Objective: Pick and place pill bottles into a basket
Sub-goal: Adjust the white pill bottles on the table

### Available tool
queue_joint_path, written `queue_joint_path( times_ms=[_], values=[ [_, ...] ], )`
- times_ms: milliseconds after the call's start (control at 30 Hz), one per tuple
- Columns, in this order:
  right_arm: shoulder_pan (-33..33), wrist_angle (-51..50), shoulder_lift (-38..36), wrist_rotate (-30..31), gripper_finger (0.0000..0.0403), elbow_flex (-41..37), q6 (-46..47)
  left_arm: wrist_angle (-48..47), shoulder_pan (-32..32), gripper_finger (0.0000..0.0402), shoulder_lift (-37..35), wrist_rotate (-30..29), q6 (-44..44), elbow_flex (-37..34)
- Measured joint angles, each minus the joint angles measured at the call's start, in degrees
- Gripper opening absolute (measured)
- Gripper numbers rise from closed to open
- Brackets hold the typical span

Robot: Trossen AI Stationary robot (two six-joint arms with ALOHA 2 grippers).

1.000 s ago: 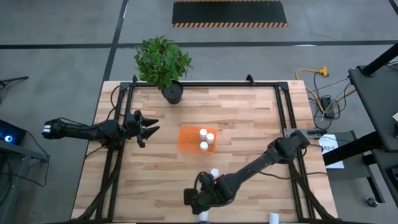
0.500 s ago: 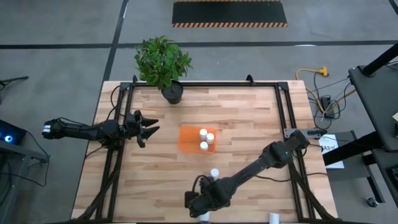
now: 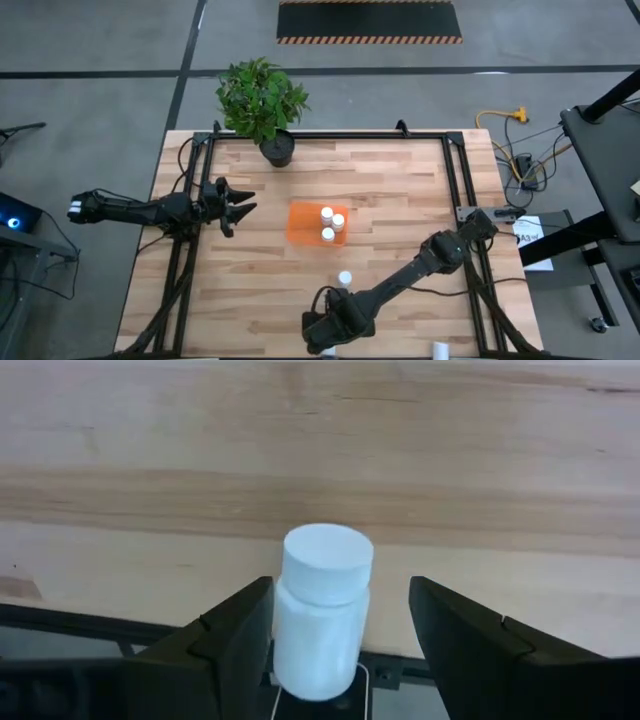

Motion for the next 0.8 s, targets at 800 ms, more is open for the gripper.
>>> queue_joint_path(
  times_ms=[800],
  values=[
    [-0.8, 10.5, 0.0, -1.4, 0.0224, -7.3, -1.1, 0.0, 0.0, 0.0173, 0.0, 0.0, 0.0, 0.0]
  ],
)
